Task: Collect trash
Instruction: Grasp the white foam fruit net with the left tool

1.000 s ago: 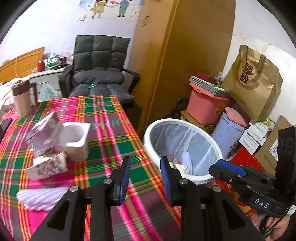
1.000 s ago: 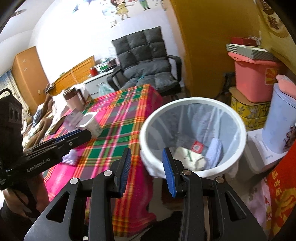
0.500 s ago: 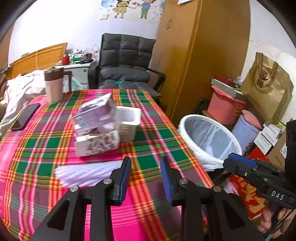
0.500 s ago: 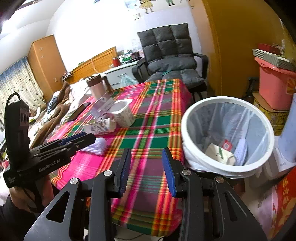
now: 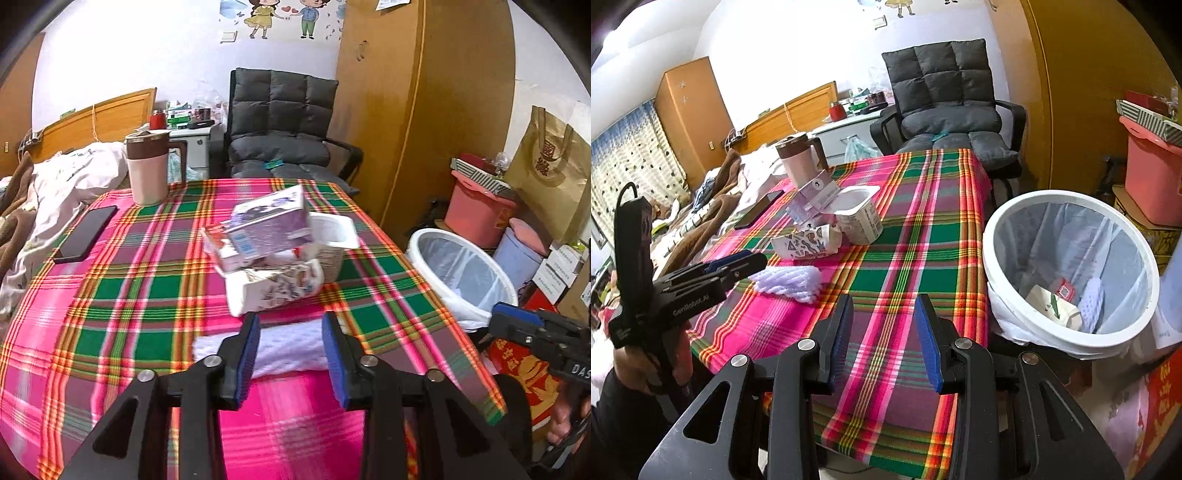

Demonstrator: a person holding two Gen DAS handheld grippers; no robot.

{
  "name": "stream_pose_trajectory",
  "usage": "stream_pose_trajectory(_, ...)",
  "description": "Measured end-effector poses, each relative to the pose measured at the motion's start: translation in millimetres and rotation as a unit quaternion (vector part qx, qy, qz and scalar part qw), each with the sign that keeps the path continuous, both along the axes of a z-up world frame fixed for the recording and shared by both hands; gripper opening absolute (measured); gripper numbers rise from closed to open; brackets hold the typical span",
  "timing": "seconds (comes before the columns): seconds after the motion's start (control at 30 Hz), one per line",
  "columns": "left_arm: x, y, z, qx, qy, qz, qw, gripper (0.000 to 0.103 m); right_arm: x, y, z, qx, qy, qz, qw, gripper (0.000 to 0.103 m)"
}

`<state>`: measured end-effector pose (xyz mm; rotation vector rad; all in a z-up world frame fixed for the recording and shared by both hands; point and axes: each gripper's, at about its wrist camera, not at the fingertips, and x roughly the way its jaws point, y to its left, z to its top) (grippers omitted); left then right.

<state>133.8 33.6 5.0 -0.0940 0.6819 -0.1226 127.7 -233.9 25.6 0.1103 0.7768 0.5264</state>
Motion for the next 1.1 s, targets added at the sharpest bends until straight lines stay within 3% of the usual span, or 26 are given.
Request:
stream_pose_trajectory(0.3,23,29,-25,-0.001,0.029,-0.024,0.9993,0.054,6,9,-5,-0.006,0.013,0.003,1.000,0.037)
stream_pose_trajectory(0.6,12,20,-33,0.008,0.046,-0.090,0.9948,0.056,6,19,-4,-0.010,0.015,0.013,1.000,0.037)
stream_pose_trajectory(0.83,6,9,-33,0.025,0.046,-0.096,0.9940,0.056,2,22,0,-0.007,0.012,0.018,1.000,0.037)
stream_pose_trajectory(0.93,10,4,-36,0.047,0.047,-0.089,0.9938,0.047,0,21,2,-0.006,0.008,0.016,1.000,0.037)
stream_pose_trajectory(1.0,12,2,-38,0.063,0.054,-0.075,0.9937,0.032,-1,20,3,-0.005,0.007,0.014,1.000,0.037)
stream_pose_trajectory(1.03,12,2,-38,0.067,0.053,-0.070,0.9939,0.032,-2,20,3,-0.004,0.006,0.013,1.000,0.037)
stream_pose_trajectory(1.1,11,5,-36,0.055,0.051,-0.065,0.9951,0.024,-3,20,4,-0.003,0.007,0.013,1.000,0.037)
